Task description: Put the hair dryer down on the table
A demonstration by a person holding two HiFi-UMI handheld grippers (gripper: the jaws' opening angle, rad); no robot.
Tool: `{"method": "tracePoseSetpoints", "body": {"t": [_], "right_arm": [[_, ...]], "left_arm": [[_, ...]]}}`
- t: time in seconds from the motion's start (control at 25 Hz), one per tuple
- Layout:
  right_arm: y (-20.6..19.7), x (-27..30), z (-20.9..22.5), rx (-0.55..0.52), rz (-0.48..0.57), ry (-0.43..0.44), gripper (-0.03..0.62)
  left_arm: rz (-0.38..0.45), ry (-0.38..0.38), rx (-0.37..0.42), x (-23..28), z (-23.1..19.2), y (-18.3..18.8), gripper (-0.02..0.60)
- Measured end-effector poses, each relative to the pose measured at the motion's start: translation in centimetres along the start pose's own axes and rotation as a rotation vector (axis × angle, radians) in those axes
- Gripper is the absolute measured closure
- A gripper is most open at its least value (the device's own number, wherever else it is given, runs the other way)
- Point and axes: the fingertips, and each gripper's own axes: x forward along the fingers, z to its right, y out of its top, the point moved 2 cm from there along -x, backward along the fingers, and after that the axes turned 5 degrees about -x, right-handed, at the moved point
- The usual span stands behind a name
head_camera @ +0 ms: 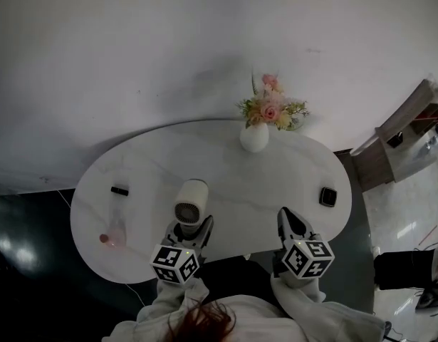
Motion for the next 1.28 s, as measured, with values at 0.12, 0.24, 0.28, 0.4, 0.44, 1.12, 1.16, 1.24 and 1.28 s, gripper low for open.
{"method": "tracePoseSetpoints", "body": {"t": [0.12,0.24,0.28,0.4,0.44,1.12,1.16,1.24,1.28], "right_arm": [[0.3,1.1,1.4,-0.011,-0.013,0.007,0.546],[0.8,2.1,2.4,-0.033,-0.023,0.026,0.546],[1.0,2.4,2.6,-0.042,-0.024,0.036,0.546],[1.7,3.5,3.1,-0.059,-0.024,0.059,0.546],[1.9,3.9,3.3,-0.062,-0.024,0.064,0.546],[4.1,10.0,4.6,-0.131,-0.031,0.026,0.546],[4.0,10.4,4.7,-0.135,-0.037,0.023,0.546],[3.6,11.2,4.8,-0.142,-0.053,0.023,0.546],[3.4,11.5,4.8,-0.144,-0.062,0.023,0.546]], "left_arm": [[0.000,0.018,-0.005,1.5,-0.2,0.0,0.364],[0.001,0.032,-0.010,2.9,-0.5,0.1,0.364],[0.001,0.036,-0.011,3.3,-0.5,0.2,0.364],[0.005,0.042,-0.005,4.5,-0.4,1.0,0.364],[0.005,0.042,-0.003,4.8,-0.2,1.3,0.364],[-0.090,0.034,-0.059,11.8,-3.2,2.9,0.364],[-0.104,0.039,-0.073,12.4,-3.6,2.7,0.364],[-0.124,0.047,-0.102,13.6,-4.1,2.4,0.364],[-0.133,0.049,-0.114,14.2,-4.2,2.3,0.364]]}}
